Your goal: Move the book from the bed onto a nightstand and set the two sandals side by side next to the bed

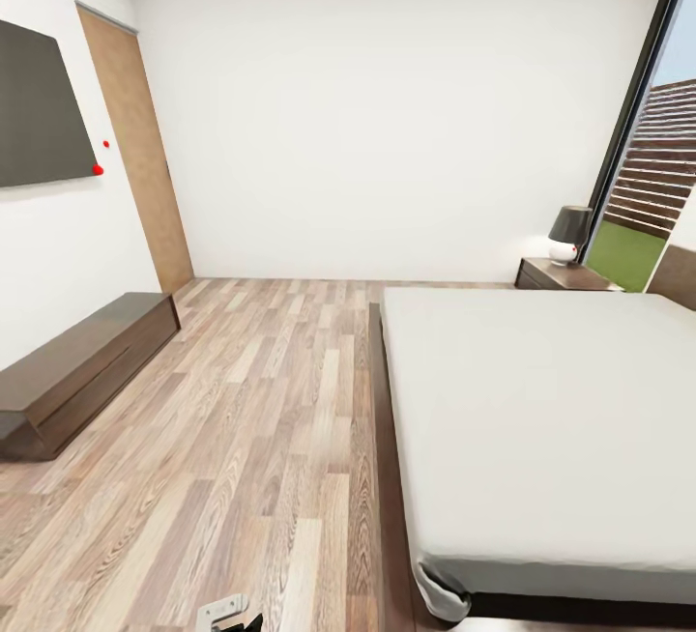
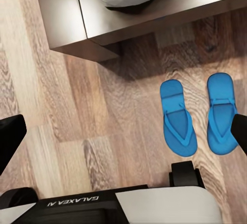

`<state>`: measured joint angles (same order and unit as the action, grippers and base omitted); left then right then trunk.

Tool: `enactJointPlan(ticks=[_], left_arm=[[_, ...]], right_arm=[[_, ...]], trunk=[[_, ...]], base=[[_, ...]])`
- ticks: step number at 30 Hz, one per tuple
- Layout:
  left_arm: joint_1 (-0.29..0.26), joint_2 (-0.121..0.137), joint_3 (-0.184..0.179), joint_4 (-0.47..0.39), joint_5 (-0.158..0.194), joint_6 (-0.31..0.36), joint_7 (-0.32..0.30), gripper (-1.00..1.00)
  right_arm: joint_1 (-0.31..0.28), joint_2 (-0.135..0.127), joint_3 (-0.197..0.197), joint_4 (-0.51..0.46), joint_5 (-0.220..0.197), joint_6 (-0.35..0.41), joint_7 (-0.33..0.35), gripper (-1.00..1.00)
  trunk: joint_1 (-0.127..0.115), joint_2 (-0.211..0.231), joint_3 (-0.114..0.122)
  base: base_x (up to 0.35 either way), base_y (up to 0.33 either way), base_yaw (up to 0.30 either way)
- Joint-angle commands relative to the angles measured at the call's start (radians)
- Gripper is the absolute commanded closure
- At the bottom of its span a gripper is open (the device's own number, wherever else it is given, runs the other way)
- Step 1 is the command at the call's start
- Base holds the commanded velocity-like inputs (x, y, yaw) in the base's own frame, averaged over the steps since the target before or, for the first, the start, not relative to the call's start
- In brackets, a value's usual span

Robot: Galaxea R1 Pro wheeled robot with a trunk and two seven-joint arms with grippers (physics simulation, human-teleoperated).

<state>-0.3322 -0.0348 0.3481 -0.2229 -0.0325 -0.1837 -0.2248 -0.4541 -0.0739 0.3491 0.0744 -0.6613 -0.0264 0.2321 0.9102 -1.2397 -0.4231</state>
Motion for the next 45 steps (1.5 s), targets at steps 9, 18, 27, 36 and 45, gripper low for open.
enactJointPlan(ticks=[9,18,27,36,45], left_arm=[[-0.001,0.000,0.008,0.000,-0.003,-0.002,-0.005,-1.00],[-0.001,0.000,0.008,0.000,-0.003,-0.002,-0.005,-1.00],[-0.001,0.000,0.008,0.000,-0.003,-0.002,-0.005,-1.00],[-0.001,0.000,0.008,0.000,-0.004,-0.002,-0.005,-1.00],[-0.001,0.000,0.008,0.000,-0.003,-0.002,-0.005,-1.00]], right_arm=[[-0.002,0.000,0.008,0.004,-0.011,-0.003,0.007,-1.00],[-0.002,0.000,0.008,0.004,-0.011,-0.003,0.007,-1.00],[-0.002,0.000,0.008,0.004,-0.011,-0.003,0.007,-1.00],[-0.002,0.000,0.008,0.004,-0.011,-0.003,0.007,-1.00],[-0.002,0.000,0.008,0.004,-0.011,-0.003,0.007,-1.00]], trunk=[[-0.035,0.063,0.027],[-0.069,0.126,0.055],[-0.104,0.189,0.084],[-0.138,0.252,0.112],[-0.173,0.315,0.140]], base=[[0.000,0.000,0.000],[0.000,0.000,0.000],[0.000,0.000,0.000],[0.000,0.000,0.000],[0.000,0.000,0.000]])
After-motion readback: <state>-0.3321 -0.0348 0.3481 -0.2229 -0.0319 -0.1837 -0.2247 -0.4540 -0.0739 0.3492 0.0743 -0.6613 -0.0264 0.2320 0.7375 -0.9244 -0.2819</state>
